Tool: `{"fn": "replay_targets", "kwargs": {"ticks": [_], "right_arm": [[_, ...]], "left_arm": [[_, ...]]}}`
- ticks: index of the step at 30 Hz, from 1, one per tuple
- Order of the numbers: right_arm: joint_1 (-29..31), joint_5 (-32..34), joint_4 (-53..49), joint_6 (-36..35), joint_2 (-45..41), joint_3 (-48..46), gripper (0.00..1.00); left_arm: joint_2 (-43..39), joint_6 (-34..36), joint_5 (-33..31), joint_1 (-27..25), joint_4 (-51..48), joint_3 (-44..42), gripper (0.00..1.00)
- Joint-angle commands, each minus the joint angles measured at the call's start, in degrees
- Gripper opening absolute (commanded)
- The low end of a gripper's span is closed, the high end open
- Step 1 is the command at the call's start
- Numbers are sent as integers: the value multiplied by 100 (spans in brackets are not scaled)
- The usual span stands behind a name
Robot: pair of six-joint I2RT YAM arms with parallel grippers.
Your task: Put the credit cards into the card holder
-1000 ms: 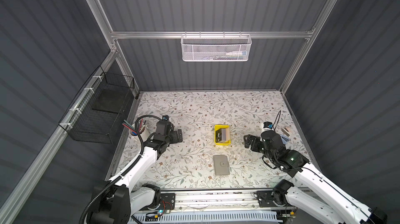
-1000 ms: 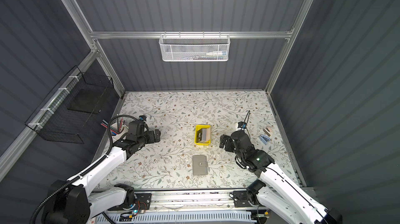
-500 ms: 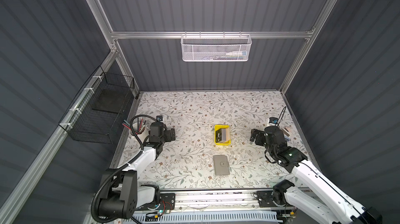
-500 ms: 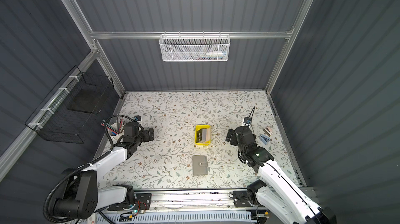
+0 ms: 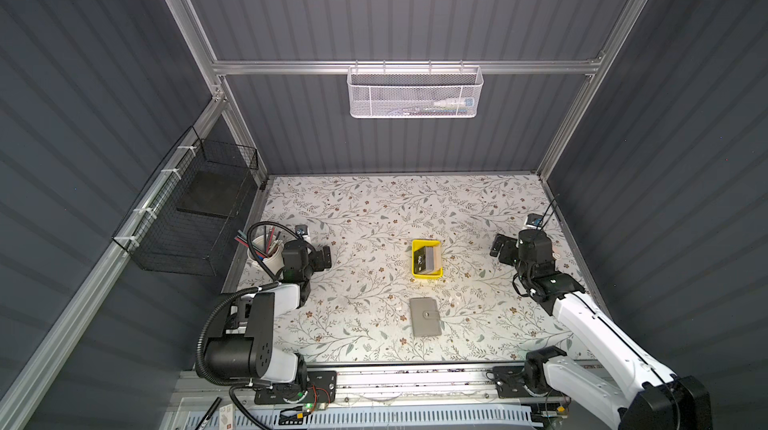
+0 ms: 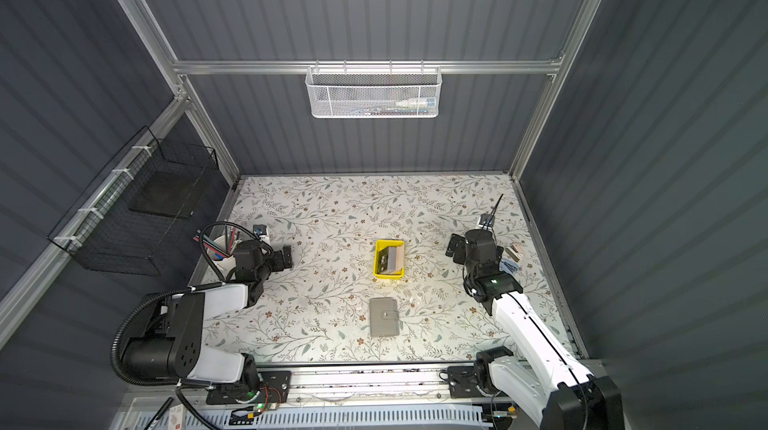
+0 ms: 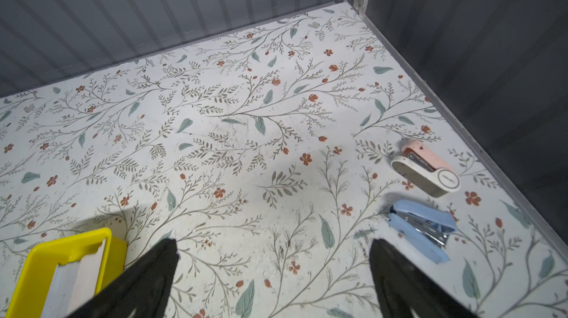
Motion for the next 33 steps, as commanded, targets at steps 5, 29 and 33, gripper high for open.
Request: {"fn": "replay_targets", "kwargs": {"ticks": [5, 29, 33], "right_arm": [[-378, -216, 847, -280, 386, -220, 99], [-1057, -546, 3608, -1220, 1849, -747, 99], [-1074, -553, 3913, -1398, 1986, -796, 99]], "left_arm": [[296, 152, 344, 160, 1079, -59, 100], [1418, 293, 692, 195, 1857, 178, 100], [1423, 297, 693, 191, 1841, 178, 100]]}}
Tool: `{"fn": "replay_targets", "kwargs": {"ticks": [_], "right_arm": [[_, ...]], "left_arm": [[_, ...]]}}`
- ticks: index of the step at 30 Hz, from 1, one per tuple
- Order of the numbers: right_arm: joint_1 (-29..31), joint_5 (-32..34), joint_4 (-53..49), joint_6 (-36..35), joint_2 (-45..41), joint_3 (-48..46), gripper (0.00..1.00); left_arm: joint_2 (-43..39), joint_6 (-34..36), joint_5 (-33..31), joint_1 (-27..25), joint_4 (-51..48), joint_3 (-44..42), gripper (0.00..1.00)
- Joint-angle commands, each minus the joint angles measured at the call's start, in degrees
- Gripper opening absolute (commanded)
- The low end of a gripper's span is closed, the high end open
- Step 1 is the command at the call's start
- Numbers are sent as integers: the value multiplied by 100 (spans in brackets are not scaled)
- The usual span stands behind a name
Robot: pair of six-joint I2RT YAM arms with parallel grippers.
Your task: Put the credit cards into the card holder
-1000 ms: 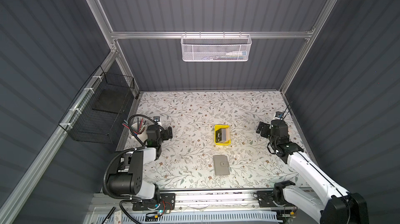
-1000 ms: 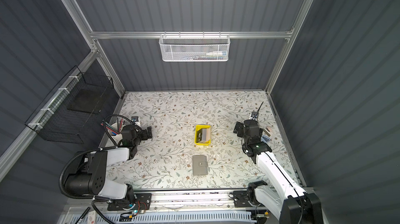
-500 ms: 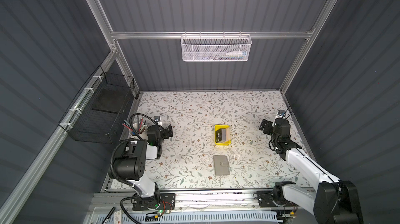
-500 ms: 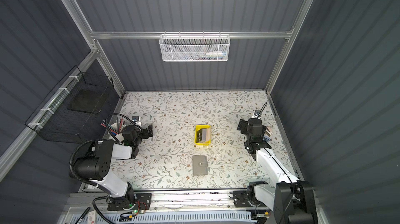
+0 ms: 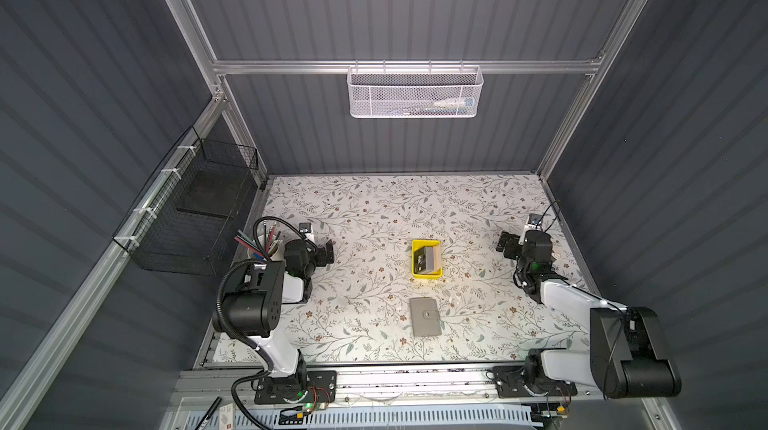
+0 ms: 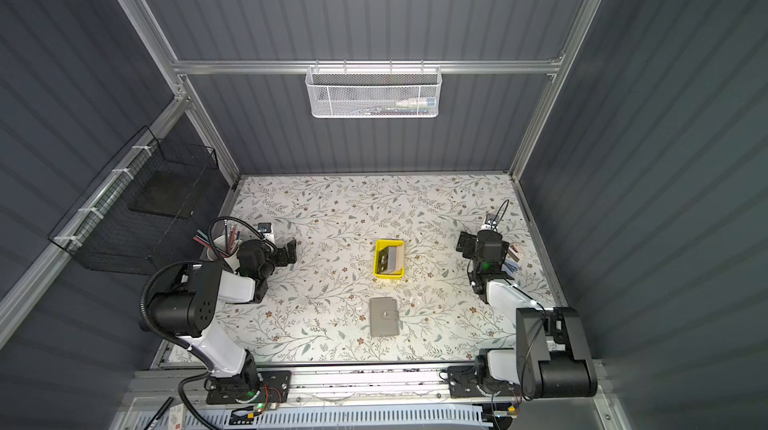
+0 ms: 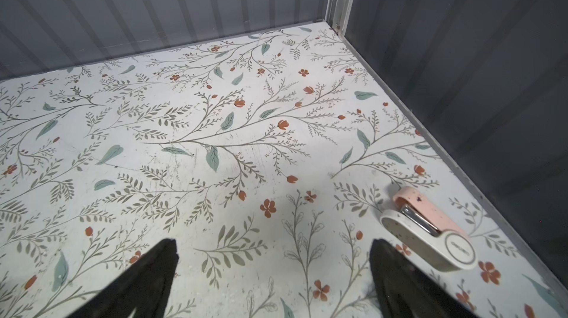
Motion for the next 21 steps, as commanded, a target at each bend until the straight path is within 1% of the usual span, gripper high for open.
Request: {"fn": "replay_targets", "kwargs": {"ticks": [1, 3, 5, 8, 10, 11, 12, 14, 21], "right_arm": [[-47, -44, 807, -299, 37, -149, 99], [-109, -66, 1204, -317, 109, -291, 99], [-248, -367, 1478, -249, 251, -391, 99], [-384, -784, 2188, -250, 488, -645, 99], [-489, -1014, 2061, -179, 452, -648, 99], [-568, -1220, 2218, -161, 539, -672, 99], [-593, -1288, 2284, -152, 571, -684, 99], [-594, -1288, 2114, -151, 495, -658, 99], [-568, -1289, 2114, -193, 522, -640, 99]], "left_arm": [[20, 118, 63, 40, 31, 85, 100], [20, 119, 65, 47, 29, 86, 100], [20, 118, 72, 42, 29, 89, 100], [20, 120, 63, 47, 33, 89, 100], [19, 118, 63, 42, 33, 89, 100], [20, 118, 63, 47, 33, 89, 100], [20, 117, 63, 45, 33, 89, 100], [20, 119, 63, 44, 33, 89, 100], [20, 119, 63, 35, 33, 89, 100]]}}
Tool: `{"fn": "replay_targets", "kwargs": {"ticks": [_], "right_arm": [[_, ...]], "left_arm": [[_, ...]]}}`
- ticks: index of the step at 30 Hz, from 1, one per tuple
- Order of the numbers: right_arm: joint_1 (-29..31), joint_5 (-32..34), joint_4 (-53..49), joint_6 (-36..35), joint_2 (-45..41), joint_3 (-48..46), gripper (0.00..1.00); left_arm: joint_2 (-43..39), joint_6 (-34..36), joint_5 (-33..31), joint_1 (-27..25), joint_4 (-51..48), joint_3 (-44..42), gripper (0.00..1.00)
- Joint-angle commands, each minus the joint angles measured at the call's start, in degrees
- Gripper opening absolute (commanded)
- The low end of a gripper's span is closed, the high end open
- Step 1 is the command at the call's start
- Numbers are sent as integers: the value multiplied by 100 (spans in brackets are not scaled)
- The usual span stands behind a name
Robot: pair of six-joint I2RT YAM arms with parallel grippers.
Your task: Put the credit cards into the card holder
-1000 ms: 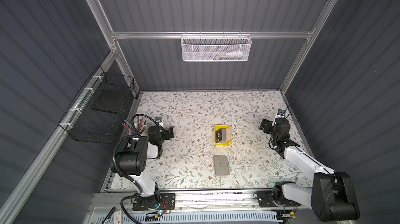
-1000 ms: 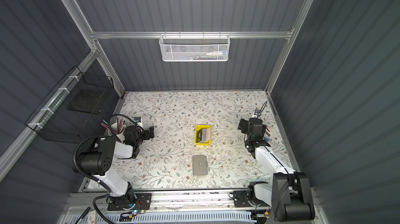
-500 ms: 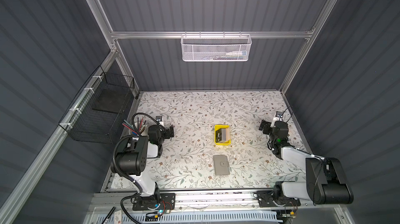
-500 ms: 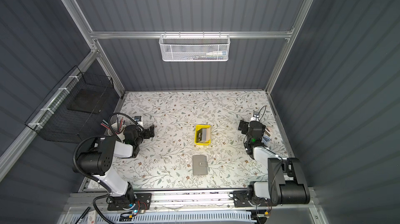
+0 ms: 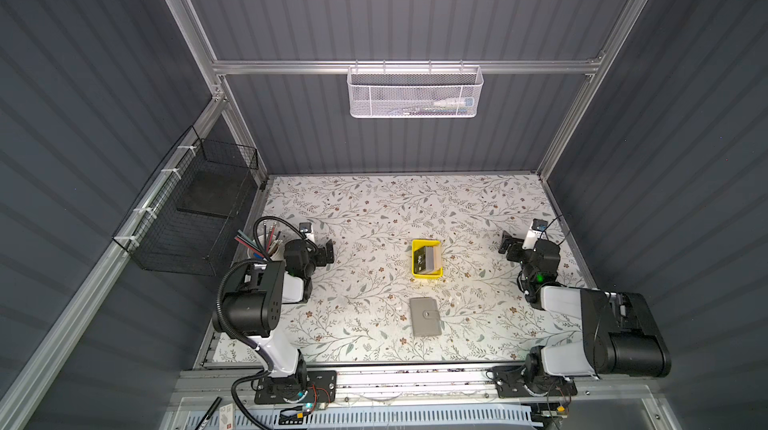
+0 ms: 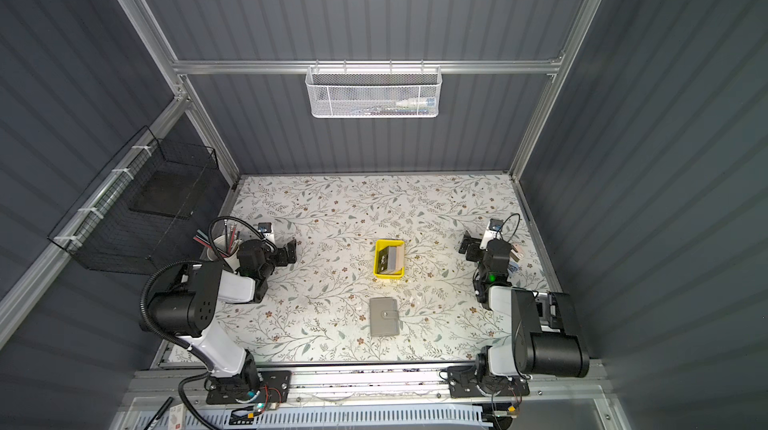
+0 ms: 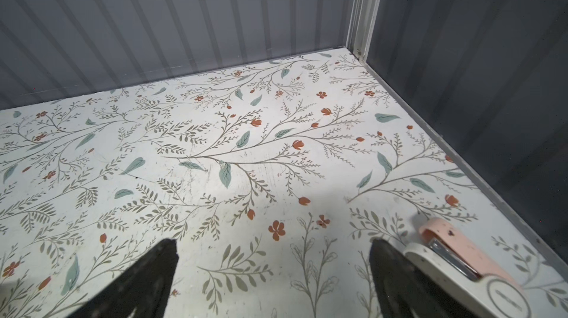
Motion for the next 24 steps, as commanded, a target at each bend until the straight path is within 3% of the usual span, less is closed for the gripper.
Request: {"fn": "replay_targets", "kwargs": {"ticks": [1, 9, 12, 16, 24], "right_arm": [[3, -102, 121, -16, -18, 22, 99], [-1, -155, 150, -34, -28, -1, 99], [-36, -805, 650, -257, 120, -159, 99], [-66, -1160, 435, -365, 132, -54, 99], [-67, -823, 202, -217, 86, 25, 99]], "left_arm": [[19, 103, 61, 46, 33, 85, 100], [20, 103, 61, 38, 31, 80, 100], [18, 104, 62, 40, 27, 92, 100], [20, 103, 63, 39, 35, 90, 100], [20, 96, 61, 40, 26, 85, 100]]}}
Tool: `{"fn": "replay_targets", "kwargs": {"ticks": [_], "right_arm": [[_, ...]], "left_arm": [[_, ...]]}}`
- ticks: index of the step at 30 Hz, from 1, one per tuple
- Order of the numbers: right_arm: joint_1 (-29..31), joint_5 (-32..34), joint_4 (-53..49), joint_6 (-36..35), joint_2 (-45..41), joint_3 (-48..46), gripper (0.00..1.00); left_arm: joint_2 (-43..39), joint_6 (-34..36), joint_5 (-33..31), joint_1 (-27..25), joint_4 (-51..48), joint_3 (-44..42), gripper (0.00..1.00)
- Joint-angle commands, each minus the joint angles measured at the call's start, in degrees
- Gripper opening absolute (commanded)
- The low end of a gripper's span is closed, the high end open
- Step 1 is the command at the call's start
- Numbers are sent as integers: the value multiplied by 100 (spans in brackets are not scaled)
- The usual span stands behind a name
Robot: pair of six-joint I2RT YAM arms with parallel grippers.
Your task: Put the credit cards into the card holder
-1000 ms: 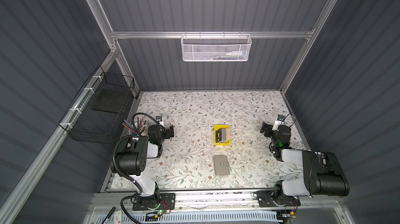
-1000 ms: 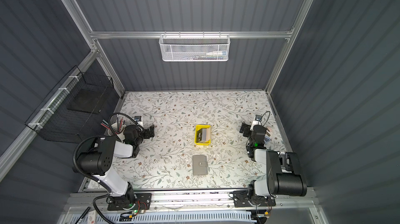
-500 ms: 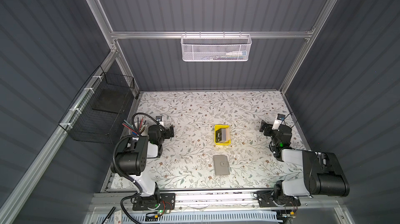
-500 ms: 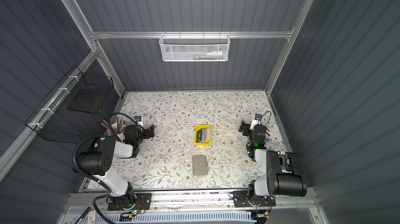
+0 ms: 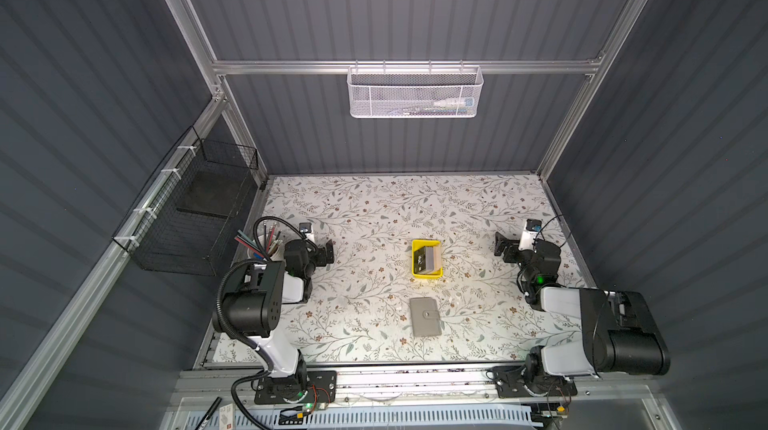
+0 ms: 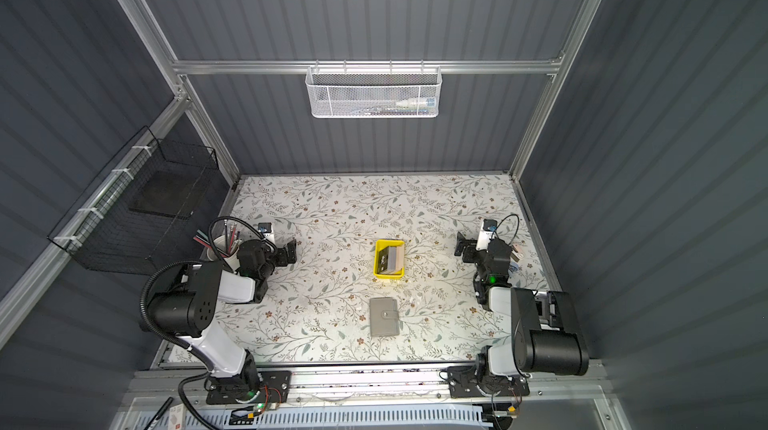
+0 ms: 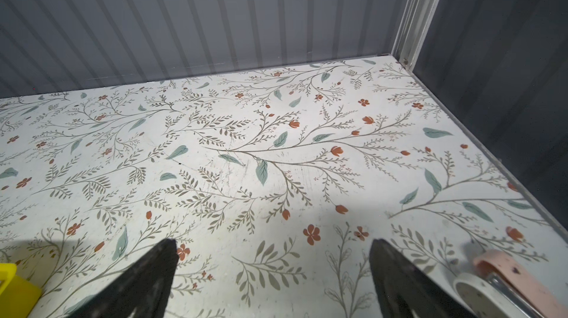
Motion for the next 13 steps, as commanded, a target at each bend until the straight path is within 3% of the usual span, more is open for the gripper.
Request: {"fn": "replay_targets", "kwargs": {"ticks": [1, 13], "right_arm": [[-25, 50, -40, 18, 14, 110, 99], [-3, 83, -67, 7, 30, 132, 99]], "left_arm": [[20, 103, 61, 44, 29, 83, 100], [20, 103, 61, 46, 31, 82, 100]]}}
